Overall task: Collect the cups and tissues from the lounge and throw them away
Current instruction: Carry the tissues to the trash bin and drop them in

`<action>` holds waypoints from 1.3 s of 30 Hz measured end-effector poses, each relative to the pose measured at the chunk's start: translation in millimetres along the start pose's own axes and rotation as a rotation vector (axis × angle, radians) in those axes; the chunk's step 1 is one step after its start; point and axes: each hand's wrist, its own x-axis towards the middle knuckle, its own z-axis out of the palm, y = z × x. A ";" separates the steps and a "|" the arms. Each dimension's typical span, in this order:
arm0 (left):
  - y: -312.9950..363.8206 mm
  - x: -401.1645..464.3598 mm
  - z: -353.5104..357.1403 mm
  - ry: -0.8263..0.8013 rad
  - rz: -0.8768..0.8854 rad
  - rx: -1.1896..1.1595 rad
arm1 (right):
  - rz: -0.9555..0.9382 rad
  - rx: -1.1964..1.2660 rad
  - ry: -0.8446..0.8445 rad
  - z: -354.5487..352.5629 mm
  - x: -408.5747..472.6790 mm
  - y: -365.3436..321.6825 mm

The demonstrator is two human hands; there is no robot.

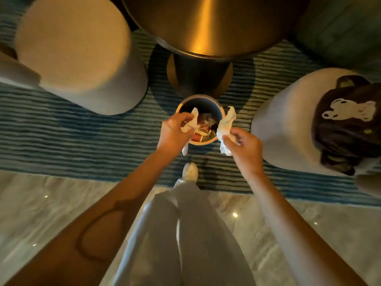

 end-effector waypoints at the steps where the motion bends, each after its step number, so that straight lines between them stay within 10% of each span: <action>1: -3.4 19.1 8.9 -0.010 -0.013 -0.008 | 0.007 0.005 0.013 3.3 9.8 7.0; 15: -110.7 170.2 128.6 -0.362 -0.014 0.217 | 0.042 -0.151 0.083 79.6 107.8 117.3; 25: -138.2 173.4 65.1 -0.359 0.431 0.963 | 0.069 -0.344 -0.002 153.7 154.4 123.6; 39: -31.2 84.7 -15.0 -0.359 0.474 0.966 | -0.147 -0.468 0.367 67.4 20.6 10.0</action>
